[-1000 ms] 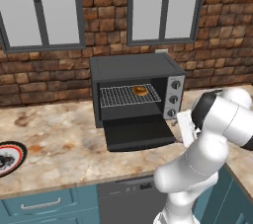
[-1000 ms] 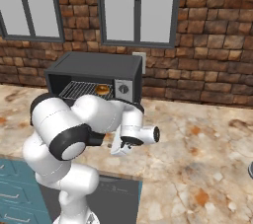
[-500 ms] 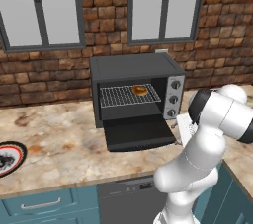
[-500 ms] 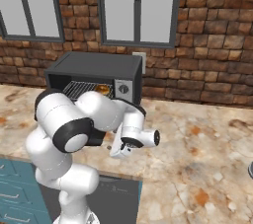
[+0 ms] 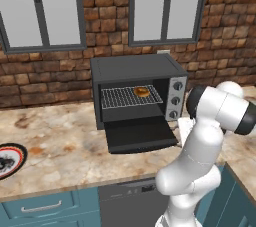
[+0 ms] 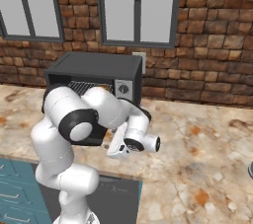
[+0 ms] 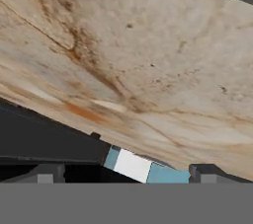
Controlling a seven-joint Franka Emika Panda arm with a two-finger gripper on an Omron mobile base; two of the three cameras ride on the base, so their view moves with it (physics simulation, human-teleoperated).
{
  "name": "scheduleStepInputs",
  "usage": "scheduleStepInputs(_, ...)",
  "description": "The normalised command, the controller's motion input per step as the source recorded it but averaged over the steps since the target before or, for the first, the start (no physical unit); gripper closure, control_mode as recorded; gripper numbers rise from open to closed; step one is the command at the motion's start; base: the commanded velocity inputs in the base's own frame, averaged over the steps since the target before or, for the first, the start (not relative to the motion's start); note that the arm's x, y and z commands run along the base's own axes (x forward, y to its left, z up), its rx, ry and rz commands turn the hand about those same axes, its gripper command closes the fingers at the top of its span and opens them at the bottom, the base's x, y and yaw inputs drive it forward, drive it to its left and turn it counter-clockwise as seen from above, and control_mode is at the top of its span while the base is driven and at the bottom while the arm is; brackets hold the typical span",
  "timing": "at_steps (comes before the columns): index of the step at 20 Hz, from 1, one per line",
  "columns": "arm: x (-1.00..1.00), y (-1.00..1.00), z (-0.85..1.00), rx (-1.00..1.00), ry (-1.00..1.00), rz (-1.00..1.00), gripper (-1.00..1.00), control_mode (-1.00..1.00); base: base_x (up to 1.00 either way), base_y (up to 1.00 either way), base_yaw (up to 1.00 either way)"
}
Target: Pick up the bagel from the plate, place it on the toaster oven rack, close the door, and set the timer.
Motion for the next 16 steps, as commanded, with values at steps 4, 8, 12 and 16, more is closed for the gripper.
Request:
scheduleStepInputs(4, 0.01, 0.11, -0.17, 0.24, 0.11, 0.02, -1.0, -1.0, 0.0, 0.0, 0.0)
scheduleStepInputs(8, 0.0, 0.01, -0.33, 0.08, 0.14, 0.0, -1.0, -1.0, 0.0, 0.0, 0.0)
scheduleStepInputs(12, 0.0, -0.03, -0.4, 0.01, 0.18, 0.0, -1.0, -1.0, 0.0, 0.0, 0.0)
scheduleStepInputs(16, 0.0, 0.26, -0.13, 0.02, 0.04, 0.0, -1.0, -1.0, 0.0, 0.0, 0.0)
